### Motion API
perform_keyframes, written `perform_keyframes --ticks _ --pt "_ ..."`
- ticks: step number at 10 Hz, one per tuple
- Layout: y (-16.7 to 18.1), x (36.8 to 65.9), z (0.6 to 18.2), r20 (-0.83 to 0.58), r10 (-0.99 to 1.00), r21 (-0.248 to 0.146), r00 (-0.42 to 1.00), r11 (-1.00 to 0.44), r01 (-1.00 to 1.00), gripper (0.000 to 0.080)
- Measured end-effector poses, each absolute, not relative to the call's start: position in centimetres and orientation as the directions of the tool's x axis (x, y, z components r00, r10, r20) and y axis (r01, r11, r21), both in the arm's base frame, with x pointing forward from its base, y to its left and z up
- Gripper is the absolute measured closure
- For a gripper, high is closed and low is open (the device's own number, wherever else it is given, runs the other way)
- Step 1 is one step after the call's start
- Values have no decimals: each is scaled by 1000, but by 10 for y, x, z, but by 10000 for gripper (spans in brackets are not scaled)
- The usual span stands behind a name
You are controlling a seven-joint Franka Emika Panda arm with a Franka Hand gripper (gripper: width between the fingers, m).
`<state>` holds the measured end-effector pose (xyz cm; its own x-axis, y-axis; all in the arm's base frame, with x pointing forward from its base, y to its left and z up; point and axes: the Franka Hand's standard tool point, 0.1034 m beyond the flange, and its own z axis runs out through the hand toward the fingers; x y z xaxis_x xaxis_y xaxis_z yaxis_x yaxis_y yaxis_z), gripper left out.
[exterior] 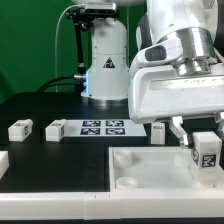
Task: Assemble one leg
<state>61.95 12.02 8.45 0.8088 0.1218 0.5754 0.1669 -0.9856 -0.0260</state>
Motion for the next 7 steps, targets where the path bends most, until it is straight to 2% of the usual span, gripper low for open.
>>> perform_keyframes --ticks 1,7 --pt "120 619 84 574 122 -26 809 -986 167 177" --pt "118 620 85 569 123 -25 813 -986 167 150"
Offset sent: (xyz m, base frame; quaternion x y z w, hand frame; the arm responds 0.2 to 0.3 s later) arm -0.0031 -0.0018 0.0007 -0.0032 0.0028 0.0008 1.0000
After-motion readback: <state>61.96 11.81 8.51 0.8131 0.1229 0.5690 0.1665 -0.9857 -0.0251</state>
